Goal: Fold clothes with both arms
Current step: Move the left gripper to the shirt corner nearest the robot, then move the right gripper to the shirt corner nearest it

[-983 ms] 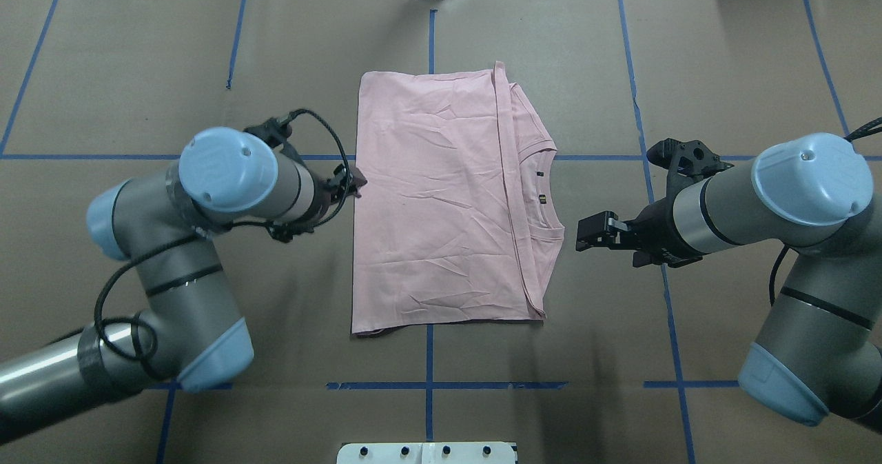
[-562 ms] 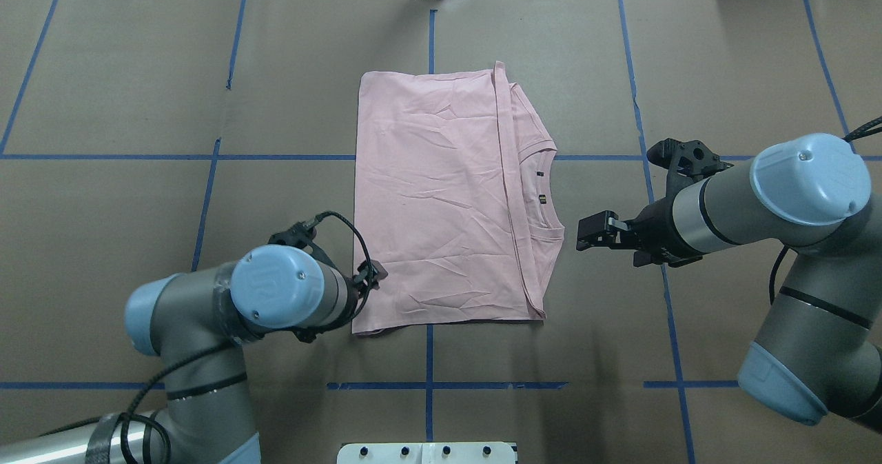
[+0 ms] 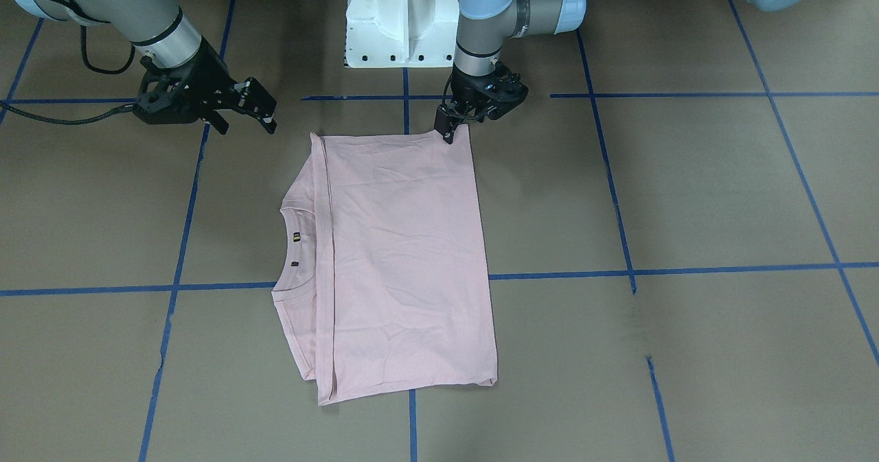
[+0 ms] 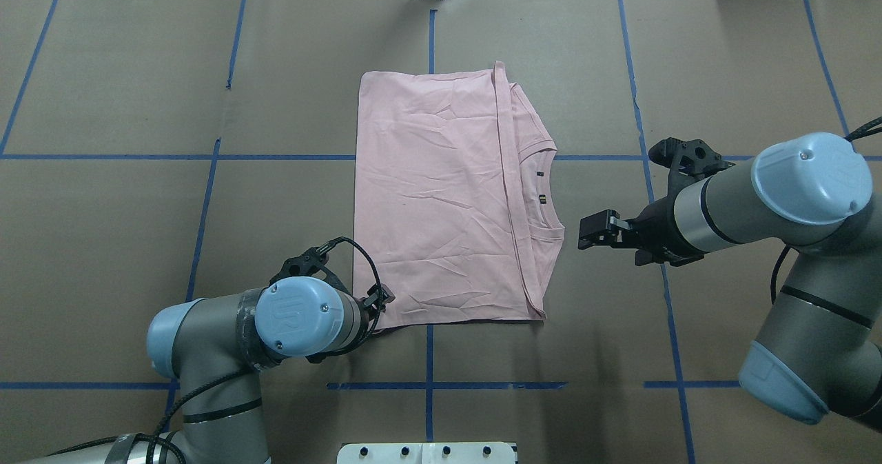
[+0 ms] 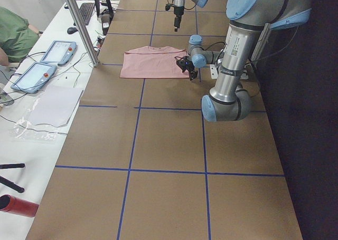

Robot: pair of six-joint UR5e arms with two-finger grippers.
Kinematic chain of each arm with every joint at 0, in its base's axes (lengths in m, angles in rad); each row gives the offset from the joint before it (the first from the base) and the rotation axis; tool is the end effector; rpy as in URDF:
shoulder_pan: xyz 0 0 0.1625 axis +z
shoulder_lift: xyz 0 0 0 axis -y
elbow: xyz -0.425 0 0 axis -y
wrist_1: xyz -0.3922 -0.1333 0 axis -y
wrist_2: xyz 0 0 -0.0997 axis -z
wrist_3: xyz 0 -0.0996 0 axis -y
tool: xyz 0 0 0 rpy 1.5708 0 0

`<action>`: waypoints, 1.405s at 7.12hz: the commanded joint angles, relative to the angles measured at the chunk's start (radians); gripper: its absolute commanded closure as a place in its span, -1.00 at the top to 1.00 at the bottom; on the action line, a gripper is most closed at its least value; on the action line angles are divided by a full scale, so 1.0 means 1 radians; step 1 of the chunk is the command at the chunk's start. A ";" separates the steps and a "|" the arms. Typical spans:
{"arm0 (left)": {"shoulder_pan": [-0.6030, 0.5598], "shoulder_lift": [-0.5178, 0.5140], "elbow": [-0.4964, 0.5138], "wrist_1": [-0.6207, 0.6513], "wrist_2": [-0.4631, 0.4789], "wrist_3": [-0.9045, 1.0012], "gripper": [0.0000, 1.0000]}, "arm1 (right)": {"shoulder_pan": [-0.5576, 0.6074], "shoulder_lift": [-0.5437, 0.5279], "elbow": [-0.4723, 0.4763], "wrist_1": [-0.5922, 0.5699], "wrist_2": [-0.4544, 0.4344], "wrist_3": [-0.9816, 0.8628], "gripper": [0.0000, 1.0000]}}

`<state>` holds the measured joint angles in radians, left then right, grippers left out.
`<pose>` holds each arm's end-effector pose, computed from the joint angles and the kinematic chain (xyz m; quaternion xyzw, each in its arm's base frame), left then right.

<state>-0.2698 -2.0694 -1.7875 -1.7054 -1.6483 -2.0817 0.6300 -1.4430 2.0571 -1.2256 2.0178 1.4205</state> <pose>0.5831 -0.2916 0.2692 -0.0846 0.4047 -0.3316 0.8480 -0.3553 -0.3707 0.3280 -0.0107 -0.4910 0.1062 0.8646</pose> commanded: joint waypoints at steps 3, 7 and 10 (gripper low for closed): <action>0.007 -0.011 0.000 0.003 -0.001 0.003 -0.83 | 0.005 -0.002 0.000 0.000 0.004 0.000 1.00; 0.001 -0.008 -0.035 0.004 -0.007 0.064 -1.00 | 0.001 0.009 -0.047 0.000 -0.004 0.011 1.00; -0.035 -0.003 -0.058 0.030 -0.007 0.130 -1.00 | -0.059 0.098 -0.130 -0.002 -0.014 0.225 1.00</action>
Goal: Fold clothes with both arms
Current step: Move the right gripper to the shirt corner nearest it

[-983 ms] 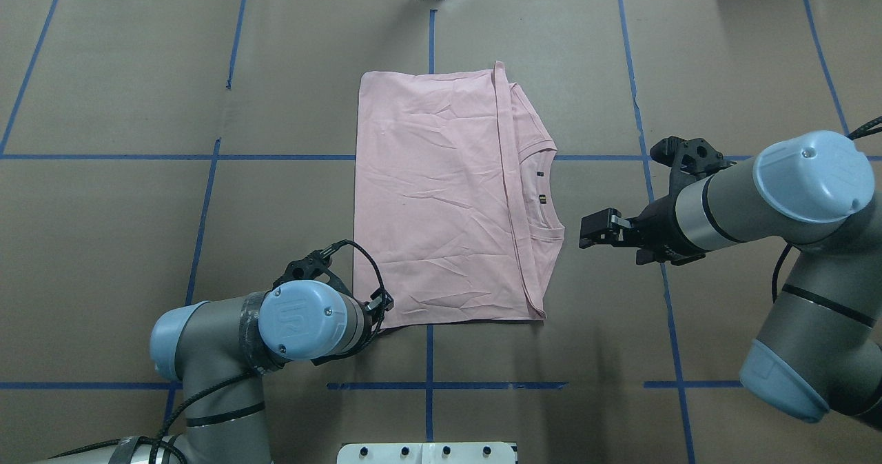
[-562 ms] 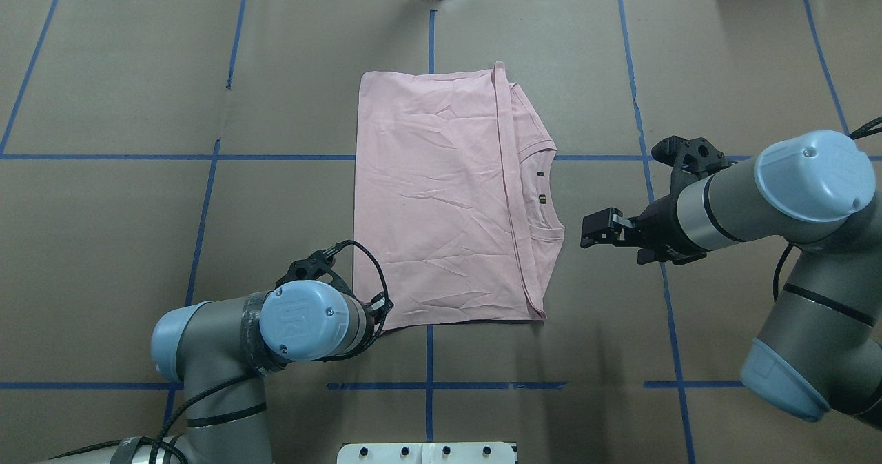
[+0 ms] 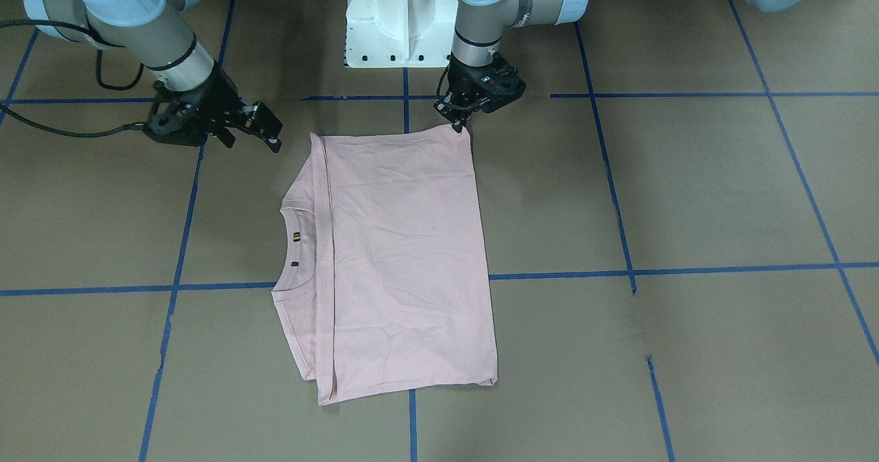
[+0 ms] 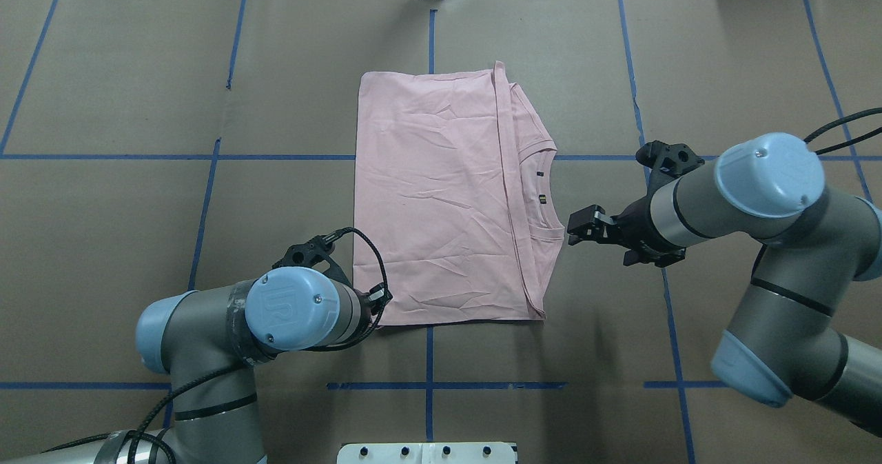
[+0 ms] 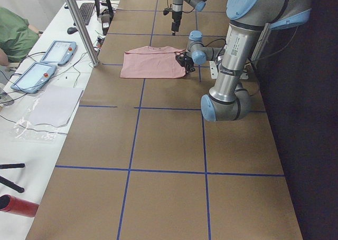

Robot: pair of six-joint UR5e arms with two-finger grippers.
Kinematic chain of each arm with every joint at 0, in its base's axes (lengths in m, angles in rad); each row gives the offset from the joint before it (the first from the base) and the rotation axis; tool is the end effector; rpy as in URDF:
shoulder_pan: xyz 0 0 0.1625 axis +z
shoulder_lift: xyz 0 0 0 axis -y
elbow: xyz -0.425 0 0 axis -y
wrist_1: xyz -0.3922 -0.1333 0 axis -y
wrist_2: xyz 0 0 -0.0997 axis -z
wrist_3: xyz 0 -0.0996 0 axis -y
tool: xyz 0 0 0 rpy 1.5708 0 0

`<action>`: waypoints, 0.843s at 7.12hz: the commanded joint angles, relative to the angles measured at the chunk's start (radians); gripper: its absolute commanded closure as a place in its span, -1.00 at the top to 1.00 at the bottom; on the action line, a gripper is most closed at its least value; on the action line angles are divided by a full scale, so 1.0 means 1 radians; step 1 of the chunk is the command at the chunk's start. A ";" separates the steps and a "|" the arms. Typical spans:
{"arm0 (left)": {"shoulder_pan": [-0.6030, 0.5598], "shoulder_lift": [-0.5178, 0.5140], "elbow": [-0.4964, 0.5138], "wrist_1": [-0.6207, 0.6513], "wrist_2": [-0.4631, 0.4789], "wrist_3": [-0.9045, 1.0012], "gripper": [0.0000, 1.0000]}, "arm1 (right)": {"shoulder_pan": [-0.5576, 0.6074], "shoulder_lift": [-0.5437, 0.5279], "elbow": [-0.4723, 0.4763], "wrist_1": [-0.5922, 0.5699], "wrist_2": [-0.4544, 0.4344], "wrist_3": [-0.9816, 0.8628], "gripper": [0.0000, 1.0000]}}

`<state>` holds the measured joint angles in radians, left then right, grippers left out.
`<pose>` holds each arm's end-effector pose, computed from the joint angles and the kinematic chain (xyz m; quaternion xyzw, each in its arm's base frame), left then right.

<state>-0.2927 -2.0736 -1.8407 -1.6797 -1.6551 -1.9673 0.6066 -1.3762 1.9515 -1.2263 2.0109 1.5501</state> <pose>0.5630 -0.3001 0.2473 -0.0602 0.4237 -0.2883 0.8566 -0.3946 -0.3844 0.3414 -0.0524 -0.4724 0.1598 0.8652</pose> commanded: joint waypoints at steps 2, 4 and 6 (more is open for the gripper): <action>-0.013 0.000 -0.005 0.005 -0.002 0.016 -1.00 | -0.117 0.093 -0.034 -0.098 -0.078 0.179 1.00; -0.013 -0.002 -0.006 0.005 -0.002 0.016 -1.00 | -0.178 0.207 -0.094 -0.237 -0.157 0.182 1.00; -0.013 -0.003 -0.006 0.005 -0.003 0.016 -1.00 | -0.191 0.204 -0.115 -0.237 -0.162 0.179 1.00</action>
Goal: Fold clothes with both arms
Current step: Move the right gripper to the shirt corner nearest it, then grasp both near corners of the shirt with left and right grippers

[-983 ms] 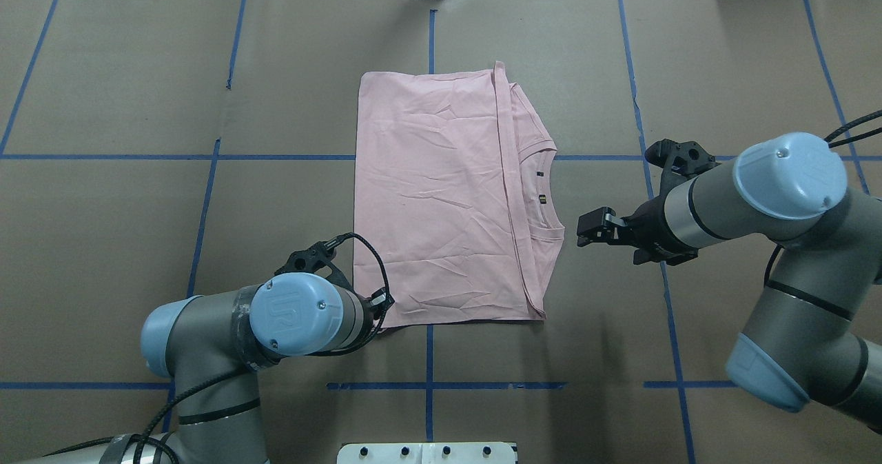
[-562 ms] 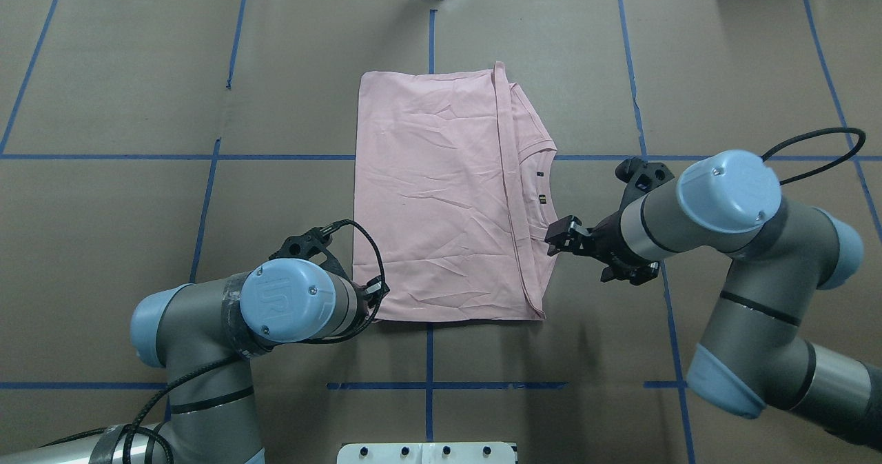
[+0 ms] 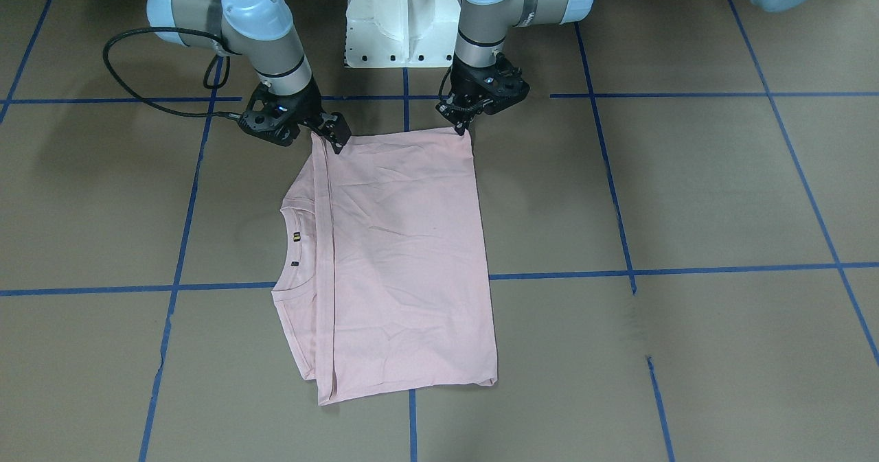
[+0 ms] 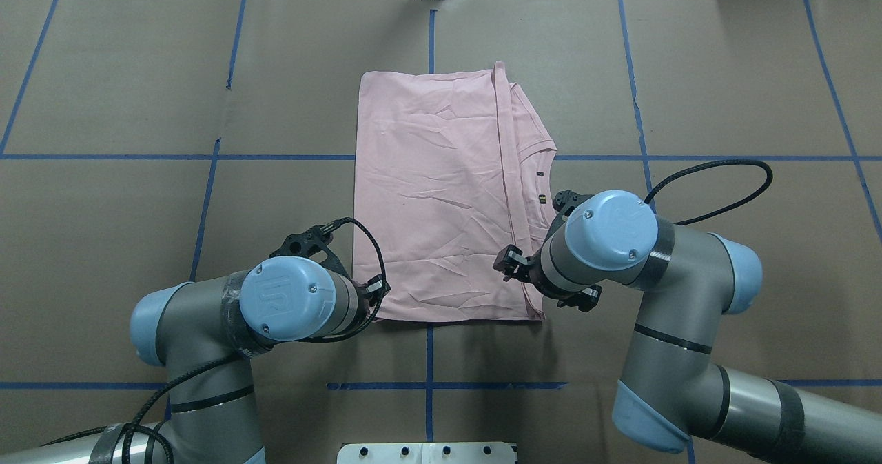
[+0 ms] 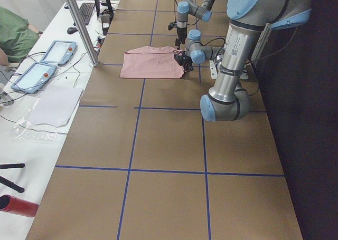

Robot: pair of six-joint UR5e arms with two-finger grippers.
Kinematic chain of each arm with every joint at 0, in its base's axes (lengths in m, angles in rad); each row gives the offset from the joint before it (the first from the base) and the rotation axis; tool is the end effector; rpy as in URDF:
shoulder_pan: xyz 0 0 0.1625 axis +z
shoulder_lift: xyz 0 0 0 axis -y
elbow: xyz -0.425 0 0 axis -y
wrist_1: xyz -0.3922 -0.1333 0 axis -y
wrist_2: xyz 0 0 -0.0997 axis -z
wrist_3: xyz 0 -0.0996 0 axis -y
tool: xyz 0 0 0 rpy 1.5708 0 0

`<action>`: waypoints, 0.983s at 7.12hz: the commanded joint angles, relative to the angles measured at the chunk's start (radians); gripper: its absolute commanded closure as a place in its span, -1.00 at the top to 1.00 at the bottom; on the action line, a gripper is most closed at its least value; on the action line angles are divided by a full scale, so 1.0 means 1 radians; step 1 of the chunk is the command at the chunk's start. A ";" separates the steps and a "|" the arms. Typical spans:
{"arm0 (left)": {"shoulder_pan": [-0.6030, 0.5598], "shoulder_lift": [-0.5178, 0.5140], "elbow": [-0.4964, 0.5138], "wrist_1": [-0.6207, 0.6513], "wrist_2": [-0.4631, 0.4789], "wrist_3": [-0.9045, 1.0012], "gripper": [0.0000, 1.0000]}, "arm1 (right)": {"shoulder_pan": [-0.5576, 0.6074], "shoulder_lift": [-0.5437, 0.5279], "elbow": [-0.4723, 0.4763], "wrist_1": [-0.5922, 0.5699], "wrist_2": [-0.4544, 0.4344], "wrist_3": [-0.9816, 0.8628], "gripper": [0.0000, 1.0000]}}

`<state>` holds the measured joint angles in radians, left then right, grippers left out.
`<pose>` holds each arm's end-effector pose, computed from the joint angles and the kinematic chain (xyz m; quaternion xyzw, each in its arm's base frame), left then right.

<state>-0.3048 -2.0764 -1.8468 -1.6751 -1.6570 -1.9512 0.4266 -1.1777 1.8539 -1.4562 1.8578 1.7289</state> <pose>0.5579 -0.3063 0.2436 -0.0551 0.4264 -0.2858 0.8564 -0.5089 -0.3467 0.3059 -0.0798 -0.3955 0.2105 0.8905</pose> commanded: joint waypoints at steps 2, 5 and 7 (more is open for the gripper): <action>0.001 -0.002 0.000 0.000 -0.003 -0.002 -1.00 | -0.016 0.007 -0.050 -0.007 -0.009 -0.003 1.00; 0.001 -0.002 -0.006 0.000 -0.001 0.000 -1.00 | -0.022 0.007 -0.067 -0.007 -0.008 -0.003 1.00; 0.001 -0.002 -0.006 0.000 -0.001 0.000 -1.00 | -0.025 0.009 -0.075 -0.007 -0.008 -0.005 0.41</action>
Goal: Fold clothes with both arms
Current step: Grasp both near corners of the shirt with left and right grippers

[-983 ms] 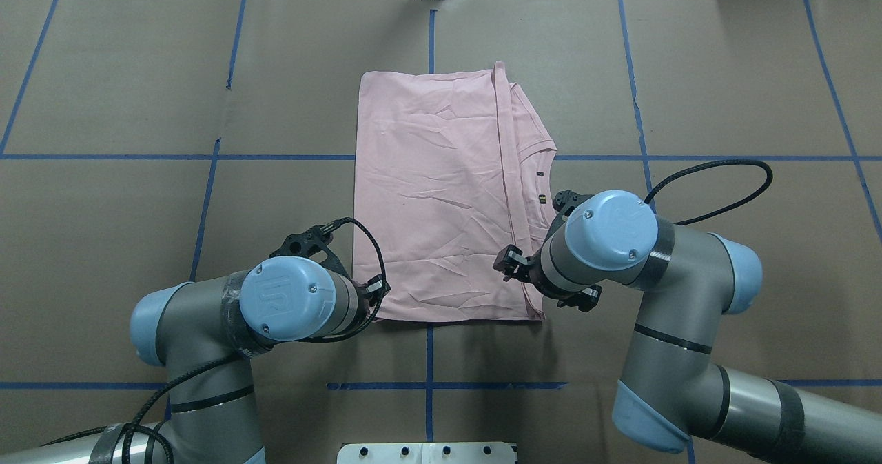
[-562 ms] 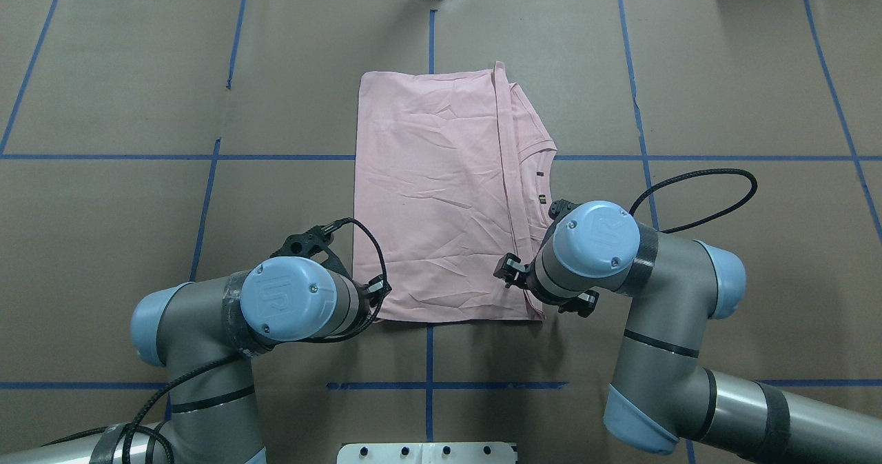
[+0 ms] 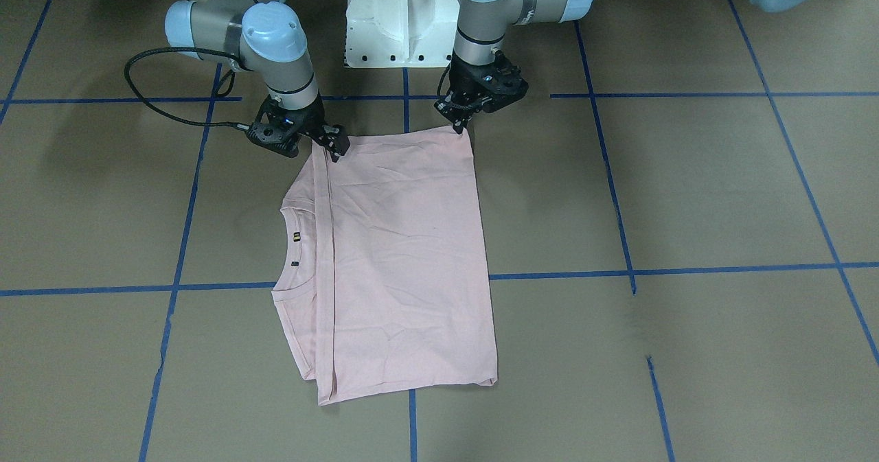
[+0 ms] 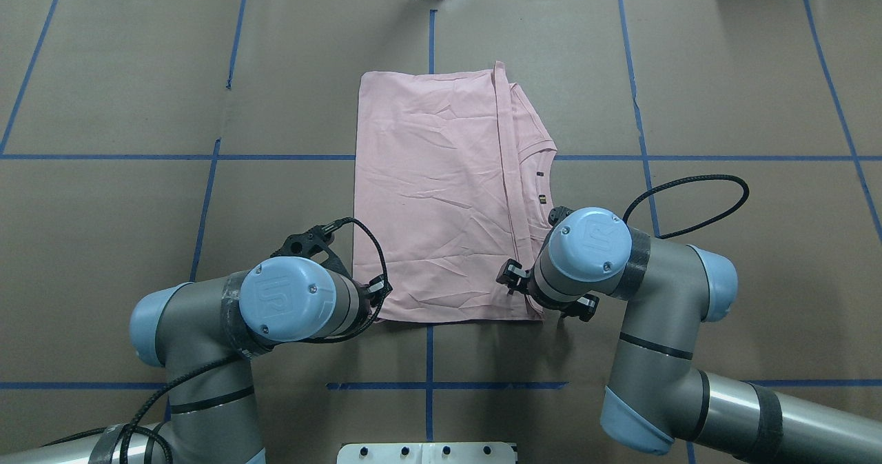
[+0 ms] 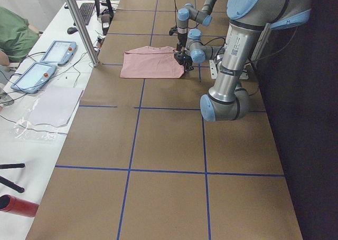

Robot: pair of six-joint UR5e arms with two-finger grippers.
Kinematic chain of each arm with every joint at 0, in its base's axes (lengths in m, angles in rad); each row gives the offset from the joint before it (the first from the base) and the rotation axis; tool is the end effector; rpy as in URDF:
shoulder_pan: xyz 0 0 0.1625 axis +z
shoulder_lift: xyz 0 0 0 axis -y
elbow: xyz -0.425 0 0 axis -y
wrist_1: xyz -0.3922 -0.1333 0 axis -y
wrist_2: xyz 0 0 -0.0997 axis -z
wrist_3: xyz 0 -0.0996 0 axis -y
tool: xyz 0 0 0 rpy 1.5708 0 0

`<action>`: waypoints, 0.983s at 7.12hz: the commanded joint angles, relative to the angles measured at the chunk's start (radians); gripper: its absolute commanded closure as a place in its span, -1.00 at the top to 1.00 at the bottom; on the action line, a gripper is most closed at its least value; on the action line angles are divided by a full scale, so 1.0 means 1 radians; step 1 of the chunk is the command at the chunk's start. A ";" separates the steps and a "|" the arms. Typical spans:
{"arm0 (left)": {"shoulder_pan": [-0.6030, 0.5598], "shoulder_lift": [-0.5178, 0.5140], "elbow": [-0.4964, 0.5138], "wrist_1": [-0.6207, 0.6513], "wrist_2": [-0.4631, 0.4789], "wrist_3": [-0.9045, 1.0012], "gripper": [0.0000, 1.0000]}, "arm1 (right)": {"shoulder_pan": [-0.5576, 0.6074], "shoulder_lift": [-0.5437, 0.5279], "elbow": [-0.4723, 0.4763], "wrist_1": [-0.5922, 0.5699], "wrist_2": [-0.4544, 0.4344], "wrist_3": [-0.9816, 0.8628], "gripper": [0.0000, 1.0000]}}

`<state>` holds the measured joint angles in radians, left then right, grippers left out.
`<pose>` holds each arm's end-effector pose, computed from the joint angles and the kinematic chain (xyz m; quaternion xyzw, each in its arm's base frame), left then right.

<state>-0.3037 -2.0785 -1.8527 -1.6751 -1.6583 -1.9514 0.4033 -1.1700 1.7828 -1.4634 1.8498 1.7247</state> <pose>0.5568 -0.3051 0.2398 -0.0560 0.4300 -0.2845 0.8550 -0.5331 -0.3426 0.3345 -0.0857 -0.3624 0.2078 0.9045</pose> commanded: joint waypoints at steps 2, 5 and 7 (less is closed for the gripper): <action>0.000 0.000 -0.002 0.000 0.000 -0.001 -1.00 | -0.001 0.004 -0.002 0.000 0.000 -0.007 -0.74; 0.000 0.000 0.000 0.000 0.000 -0.001 -1.00 | 0.000 0.013 0.000 0.000 0.000 -0.008 -1.00; 0.000 -0.002 0.000 0.000 0.000 0.000 -1.00 | 0.000 0.016 0.000 0.000 -0.001 -0.008 -1.00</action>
<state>-0.3037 -2.0796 -1.8531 -1.6751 -1.6582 -1.9516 0.4028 -1.1570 1.7824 -1.4633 1.8496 1.7165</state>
